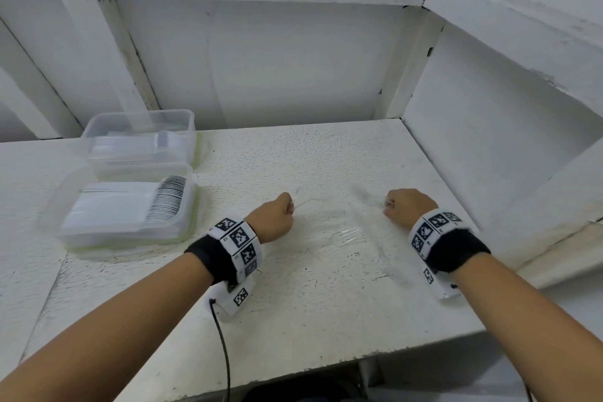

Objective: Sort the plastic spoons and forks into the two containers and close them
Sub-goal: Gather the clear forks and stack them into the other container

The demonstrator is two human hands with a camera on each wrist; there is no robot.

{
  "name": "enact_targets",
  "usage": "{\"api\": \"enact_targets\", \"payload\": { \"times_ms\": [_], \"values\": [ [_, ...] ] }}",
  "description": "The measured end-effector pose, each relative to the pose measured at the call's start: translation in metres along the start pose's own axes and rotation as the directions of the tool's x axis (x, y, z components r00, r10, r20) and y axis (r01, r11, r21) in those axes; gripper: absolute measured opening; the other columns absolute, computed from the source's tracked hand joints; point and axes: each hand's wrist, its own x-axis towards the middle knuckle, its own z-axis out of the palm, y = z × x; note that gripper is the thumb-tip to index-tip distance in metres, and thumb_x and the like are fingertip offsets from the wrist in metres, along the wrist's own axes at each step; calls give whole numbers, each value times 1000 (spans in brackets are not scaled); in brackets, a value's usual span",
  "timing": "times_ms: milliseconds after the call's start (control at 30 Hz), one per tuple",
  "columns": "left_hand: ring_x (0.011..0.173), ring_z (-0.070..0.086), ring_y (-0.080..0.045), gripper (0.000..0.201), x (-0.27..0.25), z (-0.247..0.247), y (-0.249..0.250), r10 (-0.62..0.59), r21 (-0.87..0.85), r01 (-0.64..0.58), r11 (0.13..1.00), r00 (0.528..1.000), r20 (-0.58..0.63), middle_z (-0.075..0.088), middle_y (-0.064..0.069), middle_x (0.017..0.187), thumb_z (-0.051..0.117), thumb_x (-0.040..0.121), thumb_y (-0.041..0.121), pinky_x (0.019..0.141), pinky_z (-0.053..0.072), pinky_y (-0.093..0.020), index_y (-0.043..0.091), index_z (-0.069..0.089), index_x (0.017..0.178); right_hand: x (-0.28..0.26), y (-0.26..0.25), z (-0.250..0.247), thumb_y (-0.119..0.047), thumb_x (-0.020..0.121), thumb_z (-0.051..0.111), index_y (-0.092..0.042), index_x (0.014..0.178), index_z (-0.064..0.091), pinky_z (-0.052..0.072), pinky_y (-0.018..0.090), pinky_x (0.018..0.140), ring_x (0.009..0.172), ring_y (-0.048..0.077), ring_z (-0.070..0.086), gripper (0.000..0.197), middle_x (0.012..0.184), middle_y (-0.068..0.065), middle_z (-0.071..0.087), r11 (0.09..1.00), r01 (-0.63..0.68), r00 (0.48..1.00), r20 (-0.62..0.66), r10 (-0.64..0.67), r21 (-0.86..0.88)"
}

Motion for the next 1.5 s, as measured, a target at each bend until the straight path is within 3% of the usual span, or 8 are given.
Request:
{"api": "enact_targets", "payload": {
  "times_ms": [167, 333, 533, 633, 733, 867, 1167, 1500],
  "values": [
    [67, 44, -20, 12, -5, 19, 15, 86, 187, -90, 978, 996, 32, 45, -1, 74, 38, 96, 23, 57, 32, -28, 14, 32, 93, -11, 0, -6, -18, 95, 36, -11, 80, 47, 38, 28, 69, 80, 23, 50, 19, 89, 8, 56, 955, -75, 987, -118, 113, 288],
    [107, 55, -27, 52, -2, 29, 23, 82, 344, -130, 930, 985, 149, 56, -9, 120, 50, 91, 47, 79, 41, -29, 14, 39, 130, -30, 0, -13, -12, 95, 36, -11, 91, 46, 30, 23, 47, 55, 16, 38, 12, 74, 5, 46, 624, -89, 987, -17, 161, 777],
    [97, 53, -22, 19, 1, 27, 24, 105, 377, -159, 912, 982, 158, 58, -8, 107, 50, 92, 26, 75, 35, -23, 12, 54, 104, -46, -3, -1, -13, 90, 54, -11, 70, 39, 19, 17, 36, 41, 11, 27, 25, 57, 2, 30, 746, -65, 998, 56, 38, 662],
    [87, 46, -16, 11, -2, 15, 15, 100, 292, -139, 946, 985, 144, 54, -3, 95, 54, 91, 27, 74, 34, -23, 15, 54, 89, -49, -12, 7, -20, 87, 64, -15, 56, 30, 23, 14, 33, 27, 3, 31, 46, 51, -2, 32, 814, -51, 994, 108, -14, 579],
    [74, 46, -15, 30, -8, 0, 0, 91, 201, -108, 974, 991, 95, 49, 2, 74, 49, 94, 28, 61, 32, -23, 18, 46, 66, -44, -22, 16, -24, 81, 70, -17, 54, 31, 26, 21, 48, 46, 7, 37, 48, 55, -3, 36, 880, -64, 992, 127, 5, 470],
    [70, 45, -8, 29, -27, -21, -15, 2, -79, -3, 997, 1000, -19, 49, 5, 77, 38, 98, 22, 72, 34, -23, 12, 62, 85, -45, -36, 13, -17, 85, 58, -16, 57, 39, 28, 20, 48, 53, 10, 39, 34, 58, -2, 44, 918, -58, 993, 117, 13, 393],
    [39, 44, -9, 27, -60, -31, -30, -50, -835, 63, 547, 998, 43, 47, 1, 52, 34, 100, 12, 40, 39, -18, 7, 56, 85, -87, -88, -32, -17, 96, 46, -8, 92, 63, 19, 14, 33, 33, 4, 23, 19, 86, 7, 73, 279, 50, 977, 10, -211, 959],
    [42, 21, -7, 27, -84, -25, -19, -61, -870, -8, 492, 997, -44, 33, 7, 51, 35, 97, 43, 40, 17, -17, 17, 46, 96, -97, -154, -15, -13, 92, 47, -10, 93, 66, 27, 19, 37, 44, 7, 35, 20, 68, -3, 48, 315, 211, 975, -178, -129, 925]
  ]
}}
